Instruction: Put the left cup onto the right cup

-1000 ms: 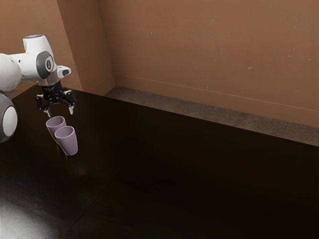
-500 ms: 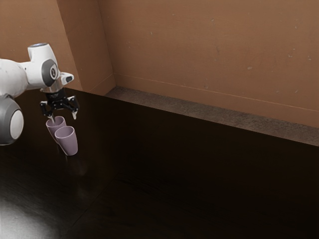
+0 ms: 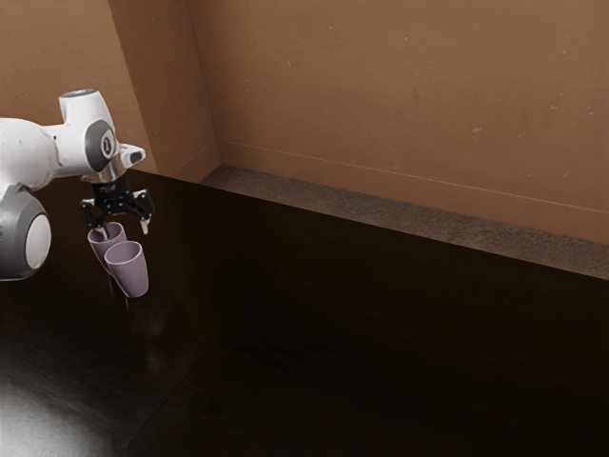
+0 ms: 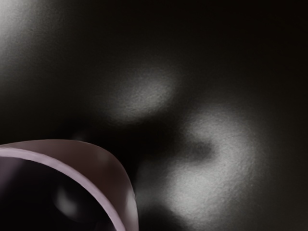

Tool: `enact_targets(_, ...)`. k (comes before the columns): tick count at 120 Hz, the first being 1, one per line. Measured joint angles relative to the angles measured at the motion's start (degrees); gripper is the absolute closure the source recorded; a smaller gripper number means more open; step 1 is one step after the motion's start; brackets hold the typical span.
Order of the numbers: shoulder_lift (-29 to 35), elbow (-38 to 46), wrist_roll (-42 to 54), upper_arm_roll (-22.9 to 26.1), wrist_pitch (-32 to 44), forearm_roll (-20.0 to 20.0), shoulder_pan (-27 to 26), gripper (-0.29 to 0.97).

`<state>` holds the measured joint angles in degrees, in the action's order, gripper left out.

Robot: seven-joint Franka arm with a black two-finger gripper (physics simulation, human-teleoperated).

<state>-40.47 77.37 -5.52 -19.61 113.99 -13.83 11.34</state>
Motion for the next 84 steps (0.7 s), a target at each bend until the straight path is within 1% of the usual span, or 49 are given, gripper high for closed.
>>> enact_targets(40,-0.1,0.5,-0.8,-0.1,0.5,0.0,0.0,0.27)
enact_targets(57,-0.2,0.6,-1.0,-0.1,0.7,-0.1,0.0,0.31)
enact_targets(84,-0.4,0.8,-1.4,-0.1,0.9,-0.1,0.1,0.33)
